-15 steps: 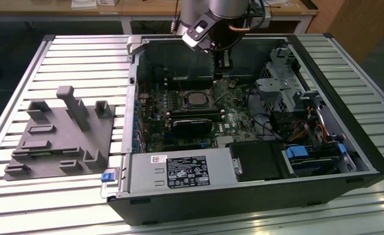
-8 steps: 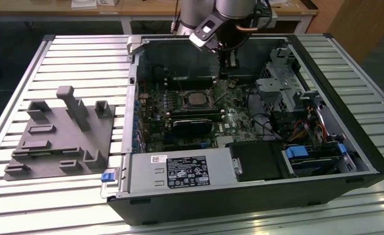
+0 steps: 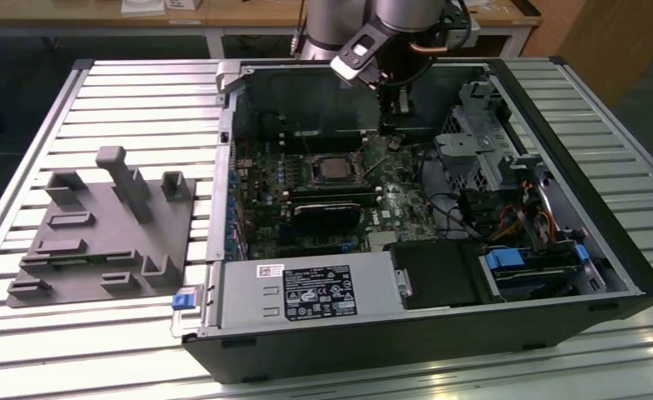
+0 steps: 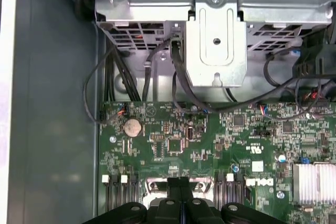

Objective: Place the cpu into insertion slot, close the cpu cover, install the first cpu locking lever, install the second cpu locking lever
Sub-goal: 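Close the cpu cover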

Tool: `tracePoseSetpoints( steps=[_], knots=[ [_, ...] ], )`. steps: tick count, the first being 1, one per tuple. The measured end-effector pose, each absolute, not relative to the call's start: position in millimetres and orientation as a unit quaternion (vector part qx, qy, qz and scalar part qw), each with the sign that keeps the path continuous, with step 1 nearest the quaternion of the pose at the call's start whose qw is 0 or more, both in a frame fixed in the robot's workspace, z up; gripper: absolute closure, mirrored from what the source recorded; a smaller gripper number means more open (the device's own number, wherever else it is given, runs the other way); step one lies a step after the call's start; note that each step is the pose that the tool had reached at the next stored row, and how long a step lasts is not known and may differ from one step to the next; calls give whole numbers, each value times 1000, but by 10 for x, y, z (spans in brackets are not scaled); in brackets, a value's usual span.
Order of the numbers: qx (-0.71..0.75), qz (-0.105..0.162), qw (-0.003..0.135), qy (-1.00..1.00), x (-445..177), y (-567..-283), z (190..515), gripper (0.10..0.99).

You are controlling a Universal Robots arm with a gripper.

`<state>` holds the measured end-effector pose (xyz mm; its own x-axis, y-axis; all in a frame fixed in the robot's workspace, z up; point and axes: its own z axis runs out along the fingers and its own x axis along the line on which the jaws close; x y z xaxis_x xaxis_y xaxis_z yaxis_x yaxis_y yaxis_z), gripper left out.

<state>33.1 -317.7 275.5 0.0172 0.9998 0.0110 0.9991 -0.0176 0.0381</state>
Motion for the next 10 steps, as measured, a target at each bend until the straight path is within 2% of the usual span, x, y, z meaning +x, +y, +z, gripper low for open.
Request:
tracePoseSetpoints(
  steps=[10],
  knots=[
    [713, 17, 10, 701, 453, -3177, 2754, 980]
  ],
)
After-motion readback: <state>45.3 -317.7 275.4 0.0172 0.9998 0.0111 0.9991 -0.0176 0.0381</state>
